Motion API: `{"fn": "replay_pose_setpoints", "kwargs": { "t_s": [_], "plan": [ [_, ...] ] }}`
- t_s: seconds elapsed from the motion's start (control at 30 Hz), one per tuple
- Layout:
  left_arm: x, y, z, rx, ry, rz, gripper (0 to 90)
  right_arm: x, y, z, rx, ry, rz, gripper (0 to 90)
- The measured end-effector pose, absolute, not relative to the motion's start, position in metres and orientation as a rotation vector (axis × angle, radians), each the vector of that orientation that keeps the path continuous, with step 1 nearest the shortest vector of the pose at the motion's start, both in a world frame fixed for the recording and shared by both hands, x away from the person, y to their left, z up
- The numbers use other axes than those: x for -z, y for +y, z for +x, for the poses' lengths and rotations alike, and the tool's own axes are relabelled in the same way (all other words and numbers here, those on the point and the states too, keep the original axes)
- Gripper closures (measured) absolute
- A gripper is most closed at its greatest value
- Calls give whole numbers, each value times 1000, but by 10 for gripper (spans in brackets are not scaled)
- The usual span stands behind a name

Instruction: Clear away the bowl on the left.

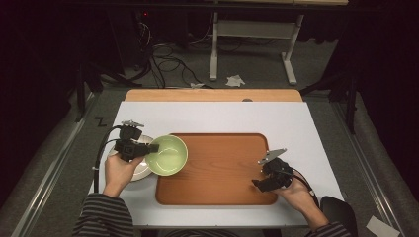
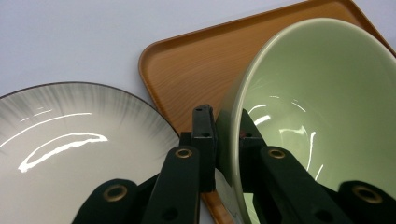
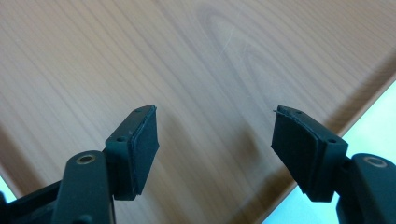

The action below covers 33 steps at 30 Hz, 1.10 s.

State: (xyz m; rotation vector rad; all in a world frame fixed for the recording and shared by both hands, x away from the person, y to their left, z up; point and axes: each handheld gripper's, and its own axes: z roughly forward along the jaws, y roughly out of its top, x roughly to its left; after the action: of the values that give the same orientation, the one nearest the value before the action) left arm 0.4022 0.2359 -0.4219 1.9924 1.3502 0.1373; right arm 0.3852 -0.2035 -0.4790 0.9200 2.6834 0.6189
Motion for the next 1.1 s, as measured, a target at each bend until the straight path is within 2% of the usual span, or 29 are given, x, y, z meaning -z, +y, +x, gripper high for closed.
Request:
{"fn": "replay_pose_setpoints", "kwargs": {
  "t_s": [0.43, 1.1],
  "plan": [
    [419, 211, 410, -113, 1297, 2037, 833, 479, -204, 385, -619, 2683, 920, 333],
    [428, 150, 433, -31, 1204, 2134, 832, 478, -204, 385, -629, 2678, 925, 333]
  ]
}}
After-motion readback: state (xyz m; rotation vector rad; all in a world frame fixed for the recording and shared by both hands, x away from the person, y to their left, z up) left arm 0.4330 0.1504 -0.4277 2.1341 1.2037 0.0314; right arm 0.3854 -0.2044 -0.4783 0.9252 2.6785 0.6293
